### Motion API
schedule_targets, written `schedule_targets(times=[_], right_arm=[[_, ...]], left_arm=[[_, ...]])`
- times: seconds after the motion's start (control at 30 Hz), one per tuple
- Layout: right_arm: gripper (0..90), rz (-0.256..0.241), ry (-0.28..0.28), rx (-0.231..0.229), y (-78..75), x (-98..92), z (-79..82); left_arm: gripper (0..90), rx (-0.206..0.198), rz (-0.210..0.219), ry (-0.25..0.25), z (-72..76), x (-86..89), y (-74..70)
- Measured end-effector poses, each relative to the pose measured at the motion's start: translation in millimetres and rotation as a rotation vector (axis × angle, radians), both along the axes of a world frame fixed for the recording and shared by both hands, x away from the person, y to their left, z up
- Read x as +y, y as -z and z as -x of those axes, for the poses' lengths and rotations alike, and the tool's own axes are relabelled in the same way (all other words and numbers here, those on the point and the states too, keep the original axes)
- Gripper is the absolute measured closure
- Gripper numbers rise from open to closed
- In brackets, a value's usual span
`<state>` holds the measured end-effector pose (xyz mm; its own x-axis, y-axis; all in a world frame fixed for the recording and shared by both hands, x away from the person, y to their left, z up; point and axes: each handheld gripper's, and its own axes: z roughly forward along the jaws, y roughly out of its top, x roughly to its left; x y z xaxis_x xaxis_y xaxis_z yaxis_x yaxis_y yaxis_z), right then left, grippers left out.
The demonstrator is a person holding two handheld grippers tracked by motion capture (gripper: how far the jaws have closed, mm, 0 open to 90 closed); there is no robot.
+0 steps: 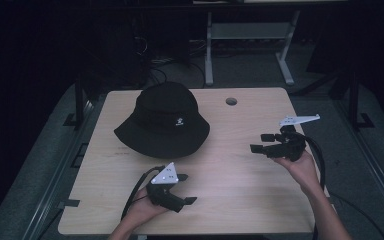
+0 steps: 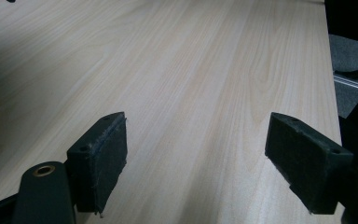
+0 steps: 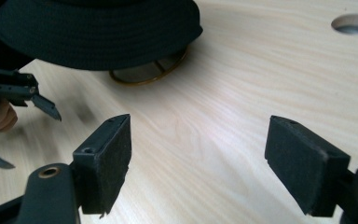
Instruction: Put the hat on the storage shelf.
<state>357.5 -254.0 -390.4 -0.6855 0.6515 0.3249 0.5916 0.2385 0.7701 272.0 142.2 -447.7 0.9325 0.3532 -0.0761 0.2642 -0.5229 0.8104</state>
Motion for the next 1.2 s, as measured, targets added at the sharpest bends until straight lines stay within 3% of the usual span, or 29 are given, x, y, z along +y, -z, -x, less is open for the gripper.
schedule_targets(times=[0.3,1.2], right_arm=[[22.1,-0.005,0.009,0.012,15.5,-8.7,14.2],[21.2,-0.009,0.037,0.045,62.1,-32.6,62.9]], left_arm=[[20.3,-0.009,-0.011,0.009,-0.5,0.5,-0.3],[20.3,0.015,0.002,-0.002,0.3,1.6,-0.2]])
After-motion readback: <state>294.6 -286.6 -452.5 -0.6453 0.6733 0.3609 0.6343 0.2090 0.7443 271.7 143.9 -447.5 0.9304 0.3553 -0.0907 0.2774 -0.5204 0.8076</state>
